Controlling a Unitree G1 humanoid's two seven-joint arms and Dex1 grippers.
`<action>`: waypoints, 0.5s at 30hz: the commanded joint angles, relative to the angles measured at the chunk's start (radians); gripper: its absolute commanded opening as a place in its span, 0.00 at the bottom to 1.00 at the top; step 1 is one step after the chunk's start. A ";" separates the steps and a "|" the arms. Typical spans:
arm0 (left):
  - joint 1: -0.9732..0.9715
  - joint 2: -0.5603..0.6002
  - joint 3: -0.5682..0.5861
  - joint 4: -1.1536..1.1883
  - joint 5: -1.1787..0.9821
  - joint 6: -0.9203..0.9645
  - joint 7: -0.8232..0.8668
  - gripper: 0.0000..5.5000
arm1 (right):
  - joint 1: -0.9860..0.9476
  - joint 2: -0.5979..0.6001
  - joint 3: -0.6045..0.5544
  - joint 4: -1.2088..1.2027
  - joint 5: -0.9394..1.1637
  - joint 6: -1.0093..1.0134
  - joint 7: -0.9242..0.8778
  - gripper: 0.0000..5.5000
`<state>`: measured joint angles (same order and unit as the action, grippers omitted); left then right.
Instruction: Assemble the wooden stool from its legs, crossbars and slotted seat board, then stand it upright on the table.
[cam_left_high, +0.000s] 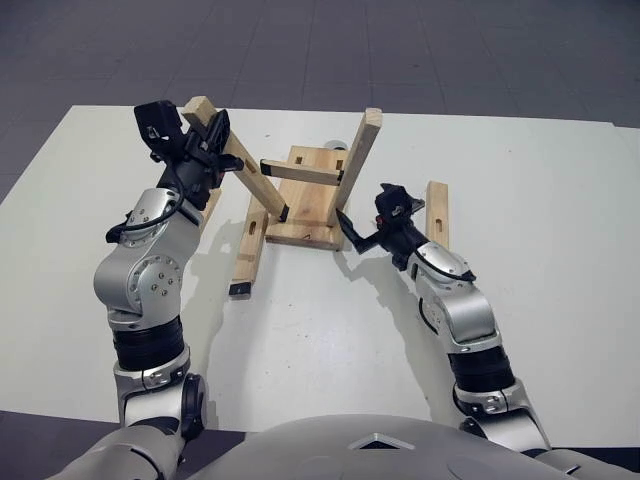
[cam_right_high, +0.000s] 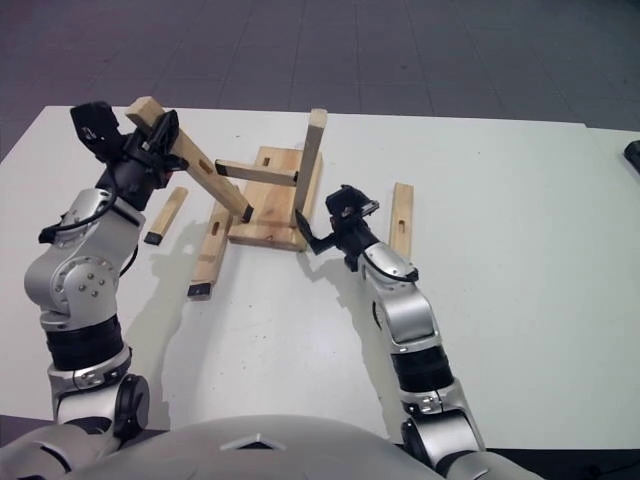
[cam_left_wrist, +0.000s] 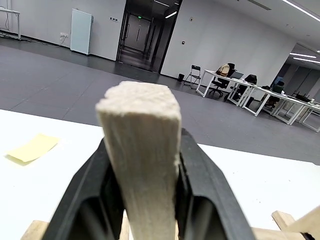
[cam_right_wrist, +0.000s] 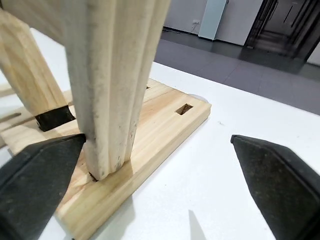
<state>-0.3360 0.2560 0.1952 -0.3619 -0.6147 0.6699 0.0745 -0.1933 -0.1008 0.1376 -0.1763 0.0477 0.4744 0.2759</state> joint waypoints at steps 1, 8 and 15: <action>0.061 0.007 -0.030 0.083 0.067 0.043 -0.002 0.19 | -0.178 -0.037 -0.207 -0.085 0.057 -0.002 -0.087 0.98; 0.051 -0.026 -0.059 0.143 0.108 0.013 -0.009 0.19 | -0.159 -0.032 -0.221 -0.183 0.121 -0.041 -0.075 0.98; -0.012 -0.036 -0.085 0.210 0.142 0.031 -0.021 0.19 | -0.229 -0.008 -0.167 -0.251 0.141 -0.063 -0.086 0.98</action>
<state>-0.4021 0.2210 0.1543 -0.2436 -0.5126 0.6077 0.0530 -0.3719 -0.1174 -0.0494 -0.4081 0.1871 0.4229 0.1958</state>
